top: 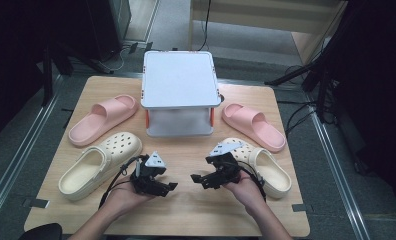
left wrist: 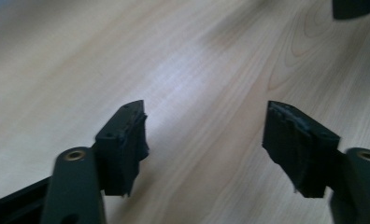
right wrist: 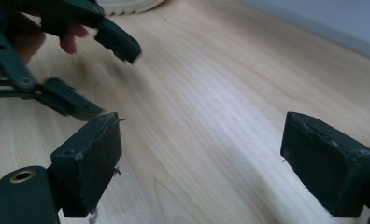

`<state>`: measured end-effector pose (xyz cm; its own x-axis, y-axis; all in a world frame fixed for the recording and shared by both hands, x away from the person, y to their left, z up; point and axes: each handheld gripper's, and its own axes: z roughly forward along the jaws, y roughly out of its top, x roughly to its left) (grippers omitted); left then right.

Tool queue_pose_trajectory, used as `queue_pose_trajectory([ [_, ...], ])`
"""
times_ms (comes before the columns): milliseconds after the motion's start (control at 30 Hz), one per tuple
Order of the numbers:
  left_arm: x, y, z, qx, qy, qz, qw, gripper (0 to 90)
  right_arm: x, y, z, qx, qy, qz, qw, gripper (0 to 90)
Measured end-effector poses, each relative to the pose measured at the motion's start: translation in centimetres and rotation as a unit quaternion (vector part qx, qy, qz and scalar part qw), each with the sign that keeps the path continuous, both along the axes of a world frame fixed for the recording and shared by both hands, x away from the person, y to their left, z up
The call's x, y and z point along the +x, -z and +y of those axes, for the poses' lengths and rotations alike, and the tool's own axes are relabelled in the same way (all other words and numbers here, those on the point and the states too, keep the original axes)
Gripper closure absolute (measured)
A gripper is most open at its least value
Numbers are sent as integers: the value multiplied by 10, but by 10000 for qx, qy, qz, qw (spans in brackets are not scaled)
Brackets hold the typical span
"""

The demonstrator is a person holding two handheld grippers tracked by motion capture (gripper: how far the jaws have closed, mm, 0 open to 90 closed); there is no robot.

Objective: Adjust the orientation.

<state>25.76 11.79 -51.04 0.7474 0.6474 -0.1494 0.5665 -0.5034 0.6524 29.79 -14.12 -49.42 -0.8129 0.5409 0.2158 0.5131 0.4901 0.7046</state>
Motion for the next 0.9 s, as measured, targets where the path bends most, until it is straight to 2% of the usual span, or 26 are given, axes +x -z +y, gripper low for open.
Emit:
queue_pose_trajectory([
  [33,1,-2,0,44,24,44,10000,197,1,-1,-2,-20,130,10,9999,125],
  [67,2,-5,2,76,104,81,9999,140,1,-3,-5,-173,356,-22,9992,125],
  [167,3,-11,5,114,85,27,9999,149,0,-5,-8,-187,328,-28,9993,124],
  [233,3,-15,7,161,98,-56,9998,197,-1,-8,-10,-126,241,-76,9996,123],
  [267,3,-20,9,205,150,-161,9995,313,-3,-12,-11,-80,63,-242,9997,122],
  [333,3,-22,10,187,152,-200,9995,331,-5,-14,-11,-86,-8,-269,9996,123],
  [367,4,-23,11,159,175,-209,9995,381,-6,-15,-11,-104,-44,-322,9994,133],
  [400,5,-24,12,116,212,-232,9994,414,-7,-17,-11,-136,-48,-378,9992,174],
  [467,7,-27,12,69,243,-214,9995,437,-12,-20,-15,-304,-115,-459,9984,352],
  [567,9,-30,13,45,238,-184,9995,436,-15,-21,-18,-397,-105,-502,9979,397],
  [633,12,-32,15,136,275,-120,9995,435,-17,-22,-21,-348,-73,-501,9981,409],
  [733,16,-34,19,207,295,13,9994,438,-20,-23,-23,-234,13,-267,9994,448],
  [767,16,-35,20,192,285,-22,9994,440,-20,-23,-24,-210,88,-81,9997,457],
  [833,16,-38,24,151,264,-73,9995,443,-21,-24,-26,-253,143,-54,9996,473],
  [900,16,-41,28,130,238,-109,9996,449,-21,-24,-29,-329,199,92,9992,499],
])
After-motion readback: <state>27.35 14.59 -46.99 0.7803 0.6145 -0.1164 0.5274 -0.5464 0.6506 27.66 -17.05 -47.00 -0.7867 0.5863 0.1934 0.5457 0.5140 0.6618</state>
